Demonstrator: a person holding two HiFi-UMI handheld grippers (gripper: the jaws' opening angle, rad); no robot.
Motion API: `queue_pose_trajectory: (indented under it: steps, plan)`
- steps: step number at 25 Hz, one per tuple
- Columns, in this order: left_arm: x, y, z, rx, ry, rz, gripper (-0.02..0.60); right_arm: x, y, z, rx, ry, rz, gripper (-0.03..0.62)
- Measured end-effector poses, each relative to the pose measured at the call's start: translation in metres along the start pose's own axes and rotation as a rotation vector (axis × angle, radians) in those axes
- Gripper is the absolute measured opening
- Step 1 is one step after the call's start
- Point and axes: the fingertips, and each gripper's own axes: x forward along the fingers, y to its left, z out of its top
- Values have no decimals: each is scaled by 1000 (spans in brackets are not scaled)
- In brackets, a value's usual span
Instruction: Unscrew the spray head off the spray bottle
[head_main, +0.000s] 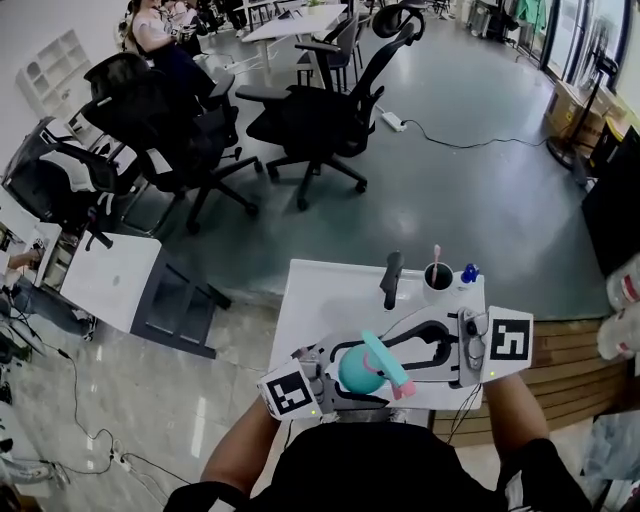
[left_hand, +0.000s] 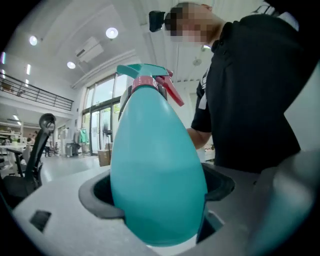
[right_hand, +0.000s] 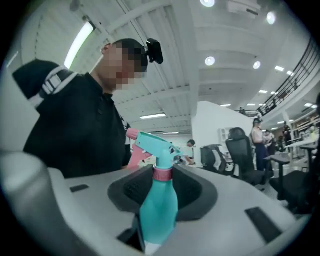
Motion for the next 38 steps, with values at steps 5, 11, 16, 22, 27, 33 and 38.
queue_pose_trajectory:
  steps: [5,11,16,22,27,33,38]
  plan:
    - [6,-38,19,12,-4,-192,453,-1,31,14,56,-25,291,129]
    - [4,-17,26,-14,-69,-117,453,5,11,24,70,-127,284,135]
    - [-16,56,-7,-106,34,312,453,-11,-52,7,42,-165,-59,172]
    - [-51,105,-39,-90,121,611,453,-42,-86,-17,49,-198,-371,168]
    - [-66,124,-54,-95,179,743,453,-33,-63,-2,2,-214,-437,140]
    - [-63,125,-62,-87,199,773,453,11,-45,-10,-27,-58,-489,144]
    - [-62,123,-59,-90,188,774,453,22,-50,-19,15,-37,-585,134]
